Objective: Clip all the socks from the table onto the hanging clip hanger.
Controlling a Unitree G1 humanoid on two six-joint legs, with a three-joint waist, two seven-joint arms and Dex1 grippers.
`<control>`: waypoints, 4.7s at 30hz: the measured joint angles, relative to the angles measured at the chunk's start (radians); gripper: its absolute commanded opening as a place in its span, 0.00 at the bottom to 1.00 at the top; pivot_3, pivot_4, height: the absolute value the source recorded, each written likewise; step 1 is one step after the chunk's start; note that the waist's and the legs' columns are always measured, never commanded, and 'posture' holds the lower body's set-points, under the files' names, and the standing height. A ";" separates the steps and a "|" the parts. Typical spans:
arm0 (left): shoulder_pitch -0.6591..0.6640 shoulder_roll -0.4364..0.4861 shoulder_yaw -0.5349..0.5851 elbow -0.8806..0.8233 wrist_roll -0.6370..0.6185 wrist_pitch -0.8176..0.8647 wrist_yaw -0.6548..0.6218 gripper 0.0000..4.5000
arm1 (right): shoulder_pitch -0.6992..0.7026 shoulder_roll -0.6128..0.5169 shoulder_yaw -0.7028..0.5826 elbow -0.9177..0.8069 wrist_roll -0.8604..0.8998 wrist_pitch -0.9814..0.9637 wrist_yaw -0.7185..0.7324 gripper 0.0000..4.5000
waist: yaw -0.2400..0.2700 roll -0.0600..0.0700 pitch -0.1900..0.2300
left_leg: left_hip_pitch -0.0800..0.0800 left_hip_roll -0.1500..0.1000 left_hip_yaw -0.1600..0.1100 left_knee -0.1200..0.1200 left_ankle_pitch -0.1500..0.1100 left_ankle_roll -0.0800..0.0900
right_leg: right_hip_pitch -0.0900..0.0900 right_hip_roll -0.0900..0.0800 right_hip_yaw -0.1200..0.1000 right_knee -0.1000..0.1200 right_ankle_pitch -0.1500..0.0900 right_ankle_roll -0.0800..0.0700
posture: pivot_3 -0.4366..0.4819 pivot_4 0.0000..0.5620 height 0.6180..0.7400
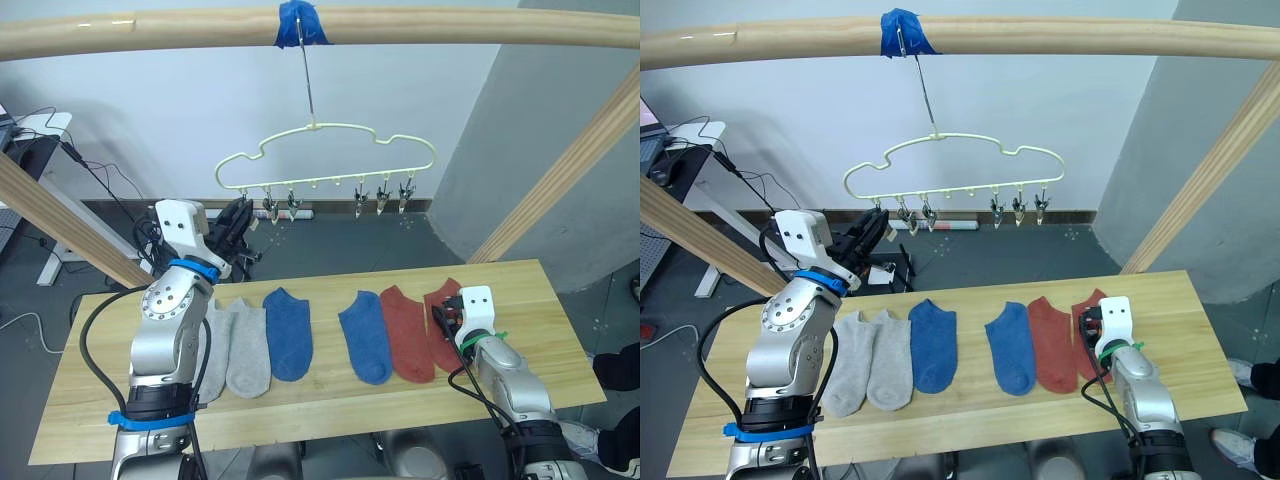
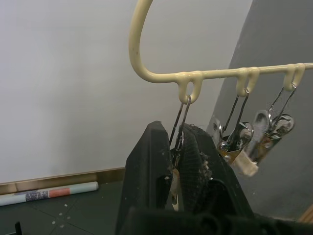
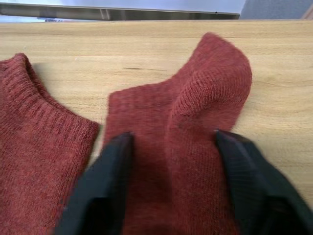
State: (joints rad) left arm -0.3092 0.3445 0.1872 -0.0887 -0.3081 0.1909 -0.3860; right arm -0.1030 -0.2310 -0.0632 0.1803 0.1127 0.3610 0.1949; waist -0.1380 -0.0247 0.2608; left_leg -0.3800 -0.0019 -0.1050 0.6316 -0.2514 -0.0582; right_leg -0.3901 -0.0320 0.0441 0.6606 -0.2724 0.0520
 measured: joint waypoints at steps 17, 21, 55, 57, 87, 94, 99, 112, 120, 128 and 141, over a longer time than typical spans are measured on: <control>0.005 0.140 0.087 -0.142 -0.344 0.357 -0.143 0.04 | 0.064 -0.396 0.169 -0.330 -0.022 -0.108 0.471 0.00 | -0.005 -0.001 0.023 | -0.001 0.000 0.001 0.000 0.000 0.000 | -0.001 0.000 0.001 0.000 -0.003 0.005 | 0.26 0.51 1.00; -0.003 0.159 0.106 -0.157 -0.424 0.443 -0.148 0.04 | -0.088 -0.445 0.263 -0.405 -0.022 -0.162 0.632 0.00 | -0.003 -0.004 0.028 | -0.002 0.000 0.000 0.000 0.000 0.000 | -0.002 0.000 0.000 0.000 -0.003 0.005 | 0.26 0.52 1.00; 0.010 0.144 0.125 -0.263 -0.633 0.590 -0.060 0.04 | -0.552 -0.026 0.533 -0.113 -0.205 -0.215 0.678 0.00 | 0.026 -0.005 0.030 | -0.021 -0.002 -0.001 0.008 0.000 -0.002 | -0.021 -0.006 -0.002 0.006 0.001 0.000 | 0.30 0.51 1.00; 0.012 0.144 0.125 -0.263 -0.633 0.590 -0.060 0.04 | -0.552 -0.015 0.530 -0.112 -0.204 -0.222 0.676 0.00 | 0.026 -0.005 0.030 | -0.021 -0.002 -0.001 0.008 0.000 -0.002 | -0.021 -0.006 -0.002 0.006 0.001 0.000 | 0.30 0.51 1.00; 0.066 0.187 0.125 -0.266 -0.602 0.557 -0.089 1.00 | -0.552 0.035 0.519 -0.101 -0.191 -0.208 0.666 0.48 | 0.026 -0.005 0.030 | -0.020 -0.003 -0.002 0.014 0.001 -0.002 | -0.021 -0.006 -0.001 0.017 0.000 0.000 | 0.30 0.48 1.00; 0.160 0.206 0.083 -0.314 -0.410 0.385 -0.124 1.00 | -0.472 -0.102 0.493 -0.258 -0.145 -0.125 0.733 0.48 | 0.032 -0.005 0.030 | -0.020 -0.003 -0.002 0.013 0.001 -0.002 | -0.021 -0.007 -0.001 0.016 0.000 0.000 | 0.30 0.49 1.00; 0.186 0.144 0.022 -0.341 -0.234 0.210 -0.088 1.00 | -0.396 -0.240 0.387 -0.462 -0.037 -0.060 0.792 0.48 | 0.039 -0.005 0.030 | -0.020 -0.003 -0.001 0.013 0.001 -0.002 | -0.021 -0.007 -0.001 0.015 0.000 0.000 | 0.29 0.49 1.00; 0.220 -0.023 -0.079 -0.368 -0.083 0.052 -0.008 0.58 | -0.337 -0.455 0.100 -0.735 0.323 0.225 0.822 0.49 | 0.030 -0.005 0.030 | -0.020 -0.004 -0.001 0.014 0.001 -0.001 | -0.020 -0.005 0.000 0.015 0.000 0.000 | 0.22 0.51 1.00; 0.158 -0.088 -0.110 -0.268 0.016 -0.035 0.051 0.58 | -0.336 -0.468 0.064 -0.772 0.404 0.309 0.742 0.49 | 0.025 -0.005 0.030 | -0.020 -0.004 0.000 0.014 0.001 -0.001 | -0.020 -0.004 0.000 0.015 0.000 0.000 | 0.20 0.51 1.00; 0.098 -0.136 -0.110 -0.138 0.048 -0.084 0.083 0.58 | -0.345 -0.479 0.047 -0.777 0.452 0.344 0.695 0.49 | 0.023 -0.005 0.030 | -0.020 -0.004 0.000 0.014 0.001 -0.001 | -0.020 -0.004 -0.001 0.015 0.000 0.000 | 0.18 0.51 1.00; -0.018 -0.156 -0.100 0.043 0.074 -0.179 0.100 0.58 | -0.358 -0.508 0.034 -0.785 0.512 0.369 0.657 0.49 | 0.016 -0.006 0.030 | -0.021 -0.004 0.000 0.014 0.001 -0.001 | -0.020 -0.004 -0.001 0.015 0.000 0.000 | 0.16 0.52 1.00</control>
State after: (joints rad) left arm -0.3271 0.1885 0.0874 -0.0455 -0.2342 0.0122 -0.2862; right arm -0.4611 -0.7388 -0.0288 -0.6043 0.6249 0.7299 0.8518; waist -0.1215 -0.0304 0.2910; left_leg -0.4006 -0.0061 -0.1055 0.6455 -0.2508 -0.0593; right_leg -0.4101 -0.0362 0.0433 0.6751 -0.2722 0.0524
